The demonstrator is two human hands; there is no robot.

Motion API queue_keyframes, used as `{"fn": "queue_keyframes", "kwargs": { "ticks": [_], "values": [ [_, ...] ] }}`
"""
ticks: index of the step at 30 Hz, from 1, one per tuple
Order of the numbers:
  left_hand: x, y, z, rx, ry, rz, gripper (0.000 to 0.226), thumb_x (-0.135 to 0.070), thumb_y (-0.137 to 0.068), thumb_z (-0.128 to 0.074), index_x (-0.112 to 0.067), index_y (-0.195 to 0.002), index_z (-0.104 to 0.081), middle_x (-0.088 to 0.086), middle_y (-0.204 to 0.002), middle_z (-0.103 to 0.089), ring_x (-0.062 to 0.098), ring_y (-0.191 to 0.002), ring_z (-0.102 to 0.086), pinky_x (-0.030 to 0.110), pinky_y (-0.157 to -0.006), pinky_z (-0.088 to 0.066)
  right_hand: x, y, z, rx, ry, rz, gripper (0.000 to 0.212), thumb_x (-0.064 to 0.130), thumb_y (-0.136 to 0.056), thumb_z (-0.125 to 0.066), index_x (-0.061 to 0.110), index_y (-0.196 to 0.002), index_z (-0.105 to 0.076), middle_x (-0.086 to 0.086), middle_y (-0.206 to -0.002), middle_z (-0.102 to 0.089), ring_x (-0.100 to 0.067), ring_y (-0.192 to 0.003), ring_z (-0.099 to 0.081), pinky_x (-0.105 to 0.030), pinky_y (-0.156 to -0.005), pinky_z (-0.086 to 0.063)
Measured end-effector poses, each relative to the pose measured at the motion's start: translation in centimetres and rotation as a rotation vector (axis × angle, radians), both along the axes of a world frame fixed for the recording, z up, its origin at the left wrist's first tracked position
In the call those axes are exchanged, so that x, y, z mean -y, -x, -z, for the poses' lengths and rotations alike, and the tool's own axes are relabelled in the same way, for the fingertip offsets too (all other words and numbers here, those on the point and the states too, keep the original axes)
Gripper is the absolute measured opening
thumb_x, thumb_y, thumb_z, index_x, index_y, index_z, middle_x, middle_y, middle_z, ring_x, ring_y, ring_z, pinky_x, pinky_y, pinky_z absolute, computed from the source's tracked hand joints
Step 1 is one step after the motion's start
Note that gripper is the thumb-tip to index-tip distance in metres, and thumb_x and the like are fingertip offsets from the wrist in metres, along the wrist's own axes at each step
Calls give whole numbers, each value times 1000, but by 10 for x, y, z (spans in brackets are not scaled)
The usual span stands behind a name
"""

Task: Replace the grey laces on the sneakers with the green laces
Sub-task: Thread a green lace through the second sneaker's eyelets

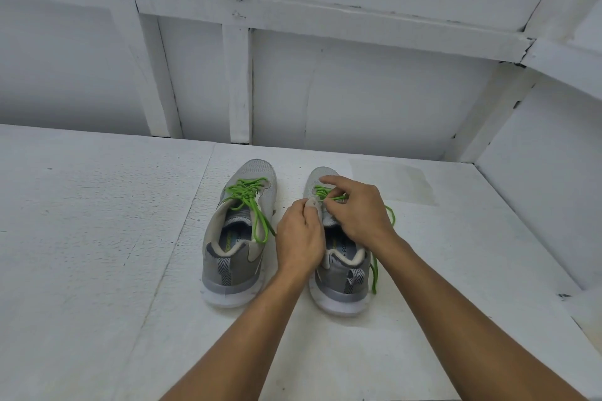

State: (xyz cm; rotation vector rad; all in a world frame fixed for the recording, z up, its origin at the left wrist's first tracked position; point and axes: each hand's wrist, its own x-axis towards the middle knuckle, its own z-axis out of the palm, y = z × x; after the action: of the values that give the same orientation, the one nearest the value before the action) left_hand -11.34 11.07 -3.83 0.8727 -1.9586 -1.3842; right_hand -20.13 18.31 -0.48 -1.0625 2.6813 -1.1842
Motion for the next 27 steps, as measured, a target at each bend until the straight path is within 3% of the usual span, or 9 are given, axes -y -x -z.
{"fn": "queue_keyframes", "kwargs": {
  "ticks": [3, 9, 13, 15, 18, 20, 22, 24, 27],
  "values": [
    [-2, 0, -1, 6, -70, 14, 25, -25, -99, -39, -18, -102, -63, 0, -100, -64, 19, -95, -56, 34, -80, -42, 1, -3, -2, 9, -5, -11, 38, 15, -87, -63, 29, -123, -67, 11, -90, -67, -9, -78, -60, -27, -78, -53],
    [4, 3, -6, -12, -187, -24, 34, -34, -101, -38, -14, -85, -60, 3, -86, -64, 21, -85, -58, 35, -73, -43, 4, -3, 0, 19, -22, -43, 38, 19, -90, -62, 31, -126, -63, 10, -95, -69, -14, -92, -61, -34, -87, -51],
    [19, 16, -6, -58, -423, 34, 22, -30, -94, -56, -13, -84, -67, 5, -84, -70, 24, -87, -66, 40, -82, -52, -1, 0, 2, 4, -76, -16, 38, 23, -91, -62, 33, -128, -60, 17, -91, -66, -17, -106, -50, -44, -98, -40],
    [22, 21, -9, -34, -391, 45, 16, -25, -94, -57, -15, -84, -65, 5, -85, -69, 27, -90, -66, 42, -85, -53, -4, 0, 2, 30, -84, -18, 39, 23, -91, -62, 32, -129, -59, 18, -92, -66, -17, -109, -49, -47, -99, -39],
    [24, 24, -23, -78, -260, -47, 13, -21, -100, -46, -14, -92, -54, -3, -83, -58, 23, -88, -57, 33, -77, -45, -10, -4, -2, 93, -28, -4, 45, 24, -86, -69, 33, -129, -58, 18, -99, -64, -14, -113, -48, -44, -100, -42],
    [31, 22, -47, -194, -252, -109, 15, -23, -103, -37, -18, -94, -48, -5, -88, -60, 18, -91, -61, 32, -78, -44, -23, -8, -1, 100, 44, 101, 48, 24, -84, -73, 34, -127, -56, 14, -109, -60, -13, -113, -46, -38, -96, -43],
    [45, 21, -83, -430, -385, -104, 19, -21, -105, -32, -20, -90, -43, -3, -84, -63, 14, -81, -67, 35, -80, -53, -40, -15, 1, 136, 144, 238, 40, 24, -83, -75, 31, -119, -58, 12, -107, -58, -13, -108, -50, -29, -86, -42],
    [71, 18, -125, -666, -474, -80, 20, -17, -105, -31, -18, -88, -41, 0, -74, -57, 13, -60, -64, 32, -65, -54, -51, -26, 6, 271, 261, 335, 28, 25, -82, -76, 24, -107, -62, 8, -100, -61, -14, -97, -57, -27, -77, -46],
    [112, 5, -179, -853, -409, -97, 14, -14, -103, -37, -15, -90, -43, -1, -68, -52, 11, -46, -49, 23, -46, -40, -55, -38, 18, 423, 315, 372, 16, 28, -83, -75, 23, -94, -64, 6, -91, -65, -15, -88, -64, -36, -77, -53]
  ]
}}
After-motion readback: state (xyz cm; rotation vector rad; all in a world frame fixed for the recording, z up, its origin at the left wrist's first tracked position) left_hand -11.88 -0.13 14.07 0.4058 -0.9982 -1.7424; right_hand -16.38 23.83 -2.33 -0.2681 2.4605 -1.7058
